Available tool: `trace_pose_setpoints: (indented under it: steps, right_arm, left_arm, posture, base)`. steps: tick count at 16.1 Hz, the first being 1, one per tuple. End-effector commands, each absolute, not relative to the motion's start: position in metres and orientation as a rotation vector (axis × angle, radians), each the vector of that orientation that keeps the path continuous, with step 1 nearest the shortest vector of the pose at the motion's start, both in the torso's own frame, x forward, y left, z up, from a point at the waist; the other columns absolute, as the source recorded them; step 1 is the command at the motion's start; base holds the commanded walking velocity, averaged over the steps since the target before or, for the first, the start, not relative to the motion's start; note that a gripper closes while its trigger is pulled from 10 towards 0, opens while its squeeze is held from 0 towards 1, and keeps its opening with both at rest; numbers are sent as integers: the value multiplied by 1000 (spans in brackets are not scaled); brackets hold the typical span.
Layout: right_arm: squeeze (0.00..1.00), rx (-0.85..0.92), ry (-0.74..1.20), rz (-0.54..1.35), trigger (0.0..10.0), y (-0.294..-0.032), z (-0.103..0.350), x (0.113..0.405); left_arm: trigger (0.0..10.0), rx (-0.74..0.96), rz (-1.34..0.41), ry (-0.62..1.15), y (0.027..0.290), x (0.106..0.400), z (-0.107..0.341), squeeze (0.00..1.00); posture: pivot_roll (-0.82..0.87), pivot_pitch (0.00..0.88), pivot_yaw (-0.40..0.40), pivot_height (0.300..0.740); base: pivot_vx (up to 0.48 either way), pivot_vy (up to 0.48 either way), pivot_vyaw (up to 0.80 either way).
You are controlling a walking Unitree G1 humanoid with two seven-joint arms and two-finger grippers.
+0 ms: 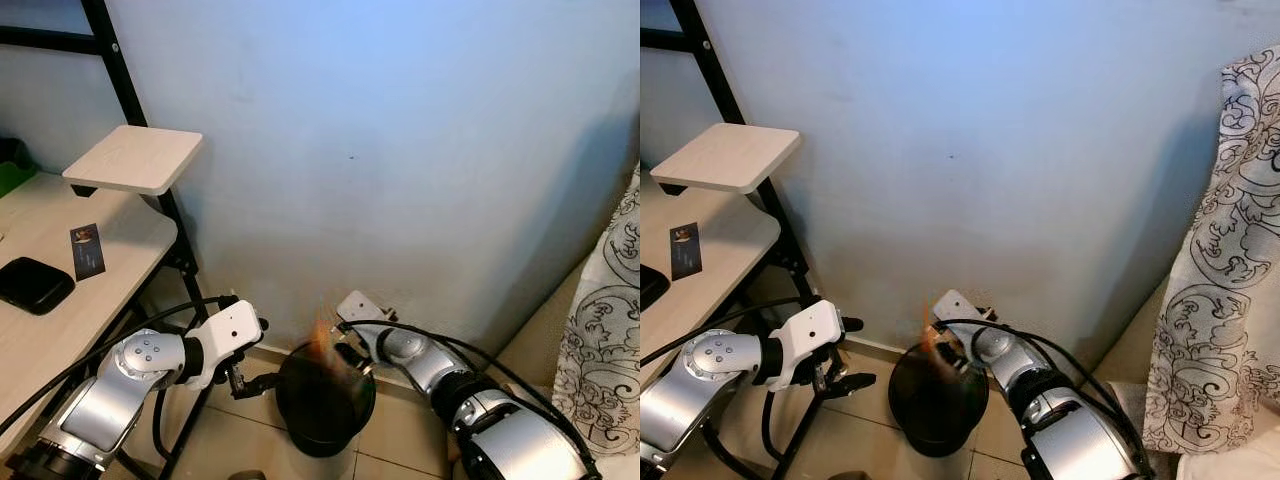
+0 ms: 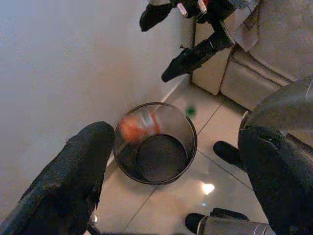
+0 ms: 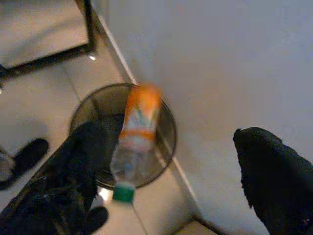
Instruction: Clean up the room
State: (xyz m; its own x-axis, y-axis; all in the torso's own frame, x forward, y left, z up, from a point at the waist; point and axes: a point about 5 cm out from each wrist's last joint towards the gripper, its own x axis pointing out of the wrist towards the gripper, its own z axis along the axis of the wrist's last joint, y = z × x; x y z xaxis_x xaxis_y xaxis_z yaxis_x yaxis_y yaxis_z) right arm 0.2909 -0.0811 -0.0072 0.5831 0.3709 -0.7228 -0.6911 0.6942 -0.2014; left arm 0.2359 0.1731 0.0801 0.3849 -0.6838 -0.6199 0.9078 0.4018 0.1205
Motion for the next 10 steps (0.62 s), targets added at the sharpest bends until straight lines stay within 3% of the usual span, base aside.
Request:
trace_pose_setpoints:
  steps: [1,4,7,10]
  right_arm:
    - [1000,-446,706,651,10000,-81,-8,290]
    - [1000,-422,668,647,10000,-81,-4,292]
    - [1000,-276,504,474,10000,-106,14,305]
    - [1000,-50,203,160,10000,-151,64,286]
  left_arm:
    - [10000,509,-1082,523,172,238,82,0]
    - [10000,508,-1075,509,172,239,84,0]
    - [10000,450,-915,403,166,245,89,0]
    - [10000,250,-548,211,153,256,101,0]
  posture:
    - [180,0,-2,740]
    - [187,0,-2,740]
    - [176,0,-2,740]
    - [126,0,29,740]
  base:
    - [0,0,0]
    - [0,0,0]
    - [0,0,0]
    - [0,0,-748]
